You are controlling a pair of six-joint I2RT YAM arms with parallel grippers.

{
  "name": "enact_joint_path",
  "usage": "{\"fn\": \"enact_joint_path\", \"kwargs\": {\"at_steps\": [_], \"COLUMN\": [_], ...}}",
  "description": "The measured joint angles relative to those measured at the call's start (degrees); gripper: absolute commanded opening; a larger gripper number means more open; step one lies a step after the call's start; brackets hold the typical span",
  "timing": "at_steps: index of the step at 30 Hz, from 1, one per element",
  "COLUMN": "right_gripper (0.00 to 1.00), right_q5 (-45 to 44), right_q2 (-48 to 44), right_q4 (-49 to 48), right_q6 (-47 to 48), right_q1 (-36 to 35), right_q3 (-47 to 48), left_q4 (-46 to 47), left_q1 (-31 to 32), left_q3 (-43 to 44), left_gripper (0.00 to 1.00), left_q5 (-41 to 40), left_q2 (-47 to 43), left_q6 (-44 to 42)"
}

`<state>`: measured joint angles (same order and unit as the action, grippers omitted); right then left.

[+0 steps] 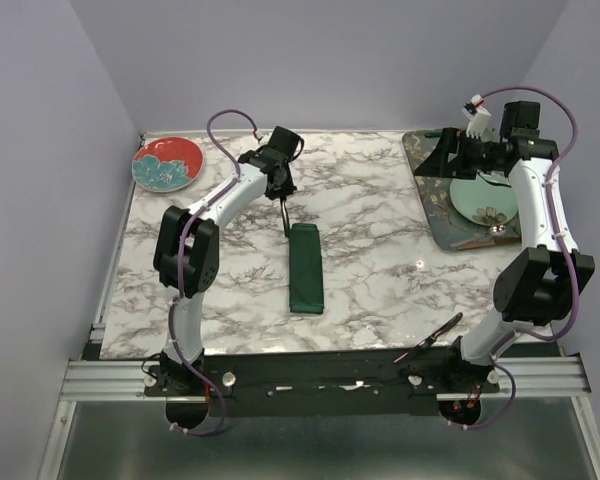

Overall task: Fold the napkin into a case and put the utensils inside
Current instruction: Insert the knife into the folded napkin.

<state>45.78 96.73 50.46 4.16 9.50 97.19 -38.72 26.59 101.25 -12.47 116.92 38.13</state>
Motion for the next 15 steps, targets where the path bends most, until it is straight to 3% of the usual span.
{"fn": "enact_joint_path", "kwargs": {"at_steps": [15], "right_gripper": [1.0], "right_q5": [0.7], "right_q2": [0.0], "right_q4": [0.3], "right_q6": [2.2], "right_q1": [0.0], "right_q3": [-2.4], "left_q4": [1.6], "left_q1": [7.3], "left_q3": [-13.5], "left_gripper": [0.0], "left_q5": [-3.1], "left_q2": [-6.0], "left_q6": [6.9]}}
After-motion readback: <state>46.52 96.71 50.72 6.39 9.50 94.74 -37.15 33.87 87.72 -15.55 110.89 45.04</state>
